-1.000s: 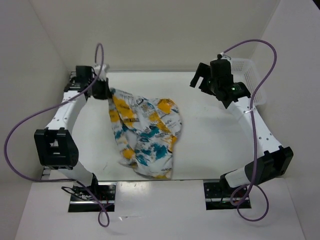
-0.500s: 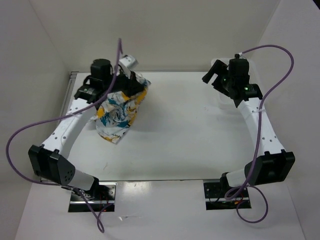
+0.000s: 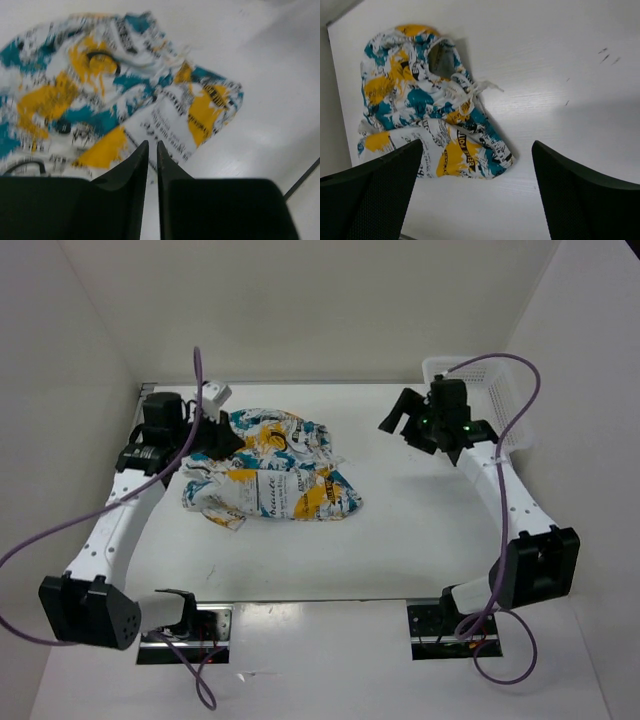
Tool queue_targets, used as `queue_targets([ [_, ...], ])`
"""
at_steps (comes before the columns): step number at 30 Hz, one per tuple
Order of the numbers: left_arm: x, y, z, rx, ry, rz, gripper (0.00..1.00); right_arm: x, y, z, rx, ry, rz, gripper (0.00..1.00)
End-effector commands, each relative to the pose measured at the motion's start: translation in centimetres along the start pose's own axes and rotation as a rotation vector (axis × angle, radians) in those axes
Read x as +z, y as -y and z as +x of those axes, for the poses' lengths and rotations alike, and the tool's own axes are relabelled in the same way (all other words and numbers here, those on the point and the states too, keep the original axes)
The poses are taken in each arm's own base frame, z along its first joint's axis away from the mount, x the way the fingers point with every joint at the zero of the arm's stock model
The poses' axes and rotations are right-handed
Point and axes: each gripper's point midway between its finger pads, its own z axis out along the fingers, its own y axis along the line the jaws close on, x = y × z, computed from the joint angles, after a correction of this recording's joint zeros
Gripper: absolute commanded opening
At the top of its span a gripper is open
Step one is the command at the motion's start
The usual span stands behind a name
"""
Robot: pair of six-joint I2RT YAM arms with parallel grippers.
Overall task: Fold and stack the shorts
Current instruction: Flatten the shorts out
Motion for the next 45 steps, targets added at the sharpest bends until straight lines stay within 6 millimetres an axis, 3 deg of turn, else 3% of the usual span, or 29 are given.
queue_targets([
  [1, -2.2, -3.1, 5.9, -0.105, -0.106, -0.143, 0.17, 2.0, -1.9, 4.0, -0.049, -0.092, -0.06, 0.93],
  [2, -2.9, -3.7, 7.6, -0.14, -0.141, -0.178, 0.19, 2.9, -1.4, 5.2, -0.056, -0.109, -0.046, 0.9],
  [3, -4.1, -3.9, 8.4, -0.148, -0.139, -0.216, 0.34, 3.0, -1.6, 6.4, -0.069, -0.135, -0.049, 0.89],
  [4, -4.9, -4.9, 10.7, -0.193, -0.17, -0.264, 0.77, 3.7, -0.9, 7.9, -0.074, -0.168, -0.034, 0.89],
  [6, -6.9, -5.6, 12.8, -0.224, -0.204, -0.358, 0.96, 4.3, 0.0, 9.5, -0.077, -0.201, -0.017, 0.89],
  [7, -7.6, -6.4, 15.0, -0.267, -0.26, -0.413, 0.99, 4.8, 0.8, 11.2, -0.079, -0.243, -0.007, 0.89],
  [11, -9.1, -7.4, 18.9, -0.354, -0.34, -0.49, 0.97, 5.6, 2.0, 13.7, -0.071, -0.302, -0.008, 0.87],
  [15, -9.1, -7.6, 23.8, -0.427, -0.414, -0.512, 0.95, 6.3, 2.6, 15.5, -0.07, -0.361, -0.026, 0.86],
  [20, -6.8, -11.2, 22.3, -0.391, -0.29, -0.52, 1.0, 8.0, 3.0, 18.1, -0.07, -0.45, -0.048, 0.86],
  [23, -6.2, -13.3, 22.9, -0.43, -0.331, -0.542, 1.0, 9.1, 3.1, 19.0, -0.072, -0.492, -0.06, 0.86],
  [26, -4.8, -13.9, 24.3, -0.463, -0.367, -0.507, 1.0, 9.6, 3.3, 19.9, -0.07, -0.535, -0.066, 0.84],
  [34, -4.8, -15.6, 23.6, -0.45, -0.303, -0.533, 1.0, 10.4, 3.5, 21.0, -0.06, -0.569, -0.082, 0.76],
  [37, -3.7, -16.2, 23.3, -0.441, -0.259, -0.493, 0.97, 10.2, 3.2, 21.3, -0.073, -0.579, -0.096, 0.65],
  [40, -2.3, -17.0, 23.1, -0.452, -0.253, -0.447, 0.82, 10.4, 2.8, 21.4, -0.081, -0.582, -0.102, 0.56],
  [42, -1.7, -17.6, 22.3, -0.451, -0.243, -0.427, 0.64, 10.6, 2.5, 21.7, -0.089, -0.589, -0.106, 0.5],
  [45, -1.0, -17.7, 21.9, -0.458, -0.237, -0.395, 0.39, 10.8, 1.4, 20.6, -0.095, -0.567, -0.124, 0.29],
])
